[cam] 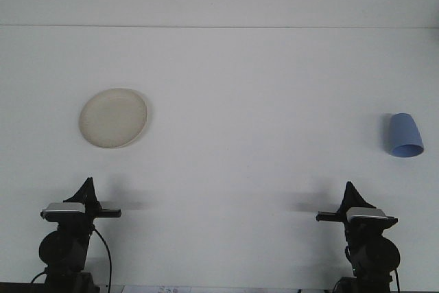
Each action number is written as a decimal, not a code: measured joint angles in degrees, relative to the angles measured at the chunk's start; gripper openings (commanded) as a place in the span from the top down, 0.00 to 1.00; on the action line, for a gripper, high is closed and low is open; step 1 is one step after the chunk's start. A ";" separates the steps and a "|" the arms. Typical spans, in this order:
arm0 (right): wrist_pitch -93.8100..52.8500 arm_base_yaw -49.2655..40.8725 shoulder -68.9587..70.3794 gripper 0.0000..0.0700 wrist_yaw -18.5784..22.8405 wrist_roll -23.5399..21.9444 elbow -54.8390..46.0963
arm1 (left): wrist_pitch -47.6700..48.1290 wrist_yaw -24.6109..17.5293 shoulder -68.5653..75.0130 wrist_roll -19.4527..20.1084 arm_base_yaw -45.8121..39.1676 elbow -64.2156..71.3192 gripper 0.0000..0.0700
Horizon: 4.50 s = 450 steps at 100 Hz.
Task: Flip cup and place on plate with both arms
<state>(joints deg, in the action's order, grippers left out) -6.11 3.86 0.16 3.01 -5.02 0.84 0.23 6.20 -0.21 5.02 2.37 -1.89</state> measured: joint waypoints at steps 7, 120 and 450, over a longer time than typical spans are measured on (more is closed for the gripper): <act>0.00 0.00 0.00 0.99 0.02 -0.02 0.00 | 0.00 0.00 0.00 0.00 0.00 0.00 0.98; 4.83 0.00 0.00 1.00 4.48 -16.52 0.00 | 0.00 0.00 0.00 0.00 0.00 0.00 0.98; 22.05 33.24 89.15 1.00 16.39 5.33 46.29 | 0.00 0.00 0.00 0.00 0.00 0.00 0.98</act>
<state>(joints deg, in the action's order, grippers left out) 15.94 37.10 89.32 19.40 0.32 47.13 0.23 6.20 -0.21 5.02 2.37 -1.89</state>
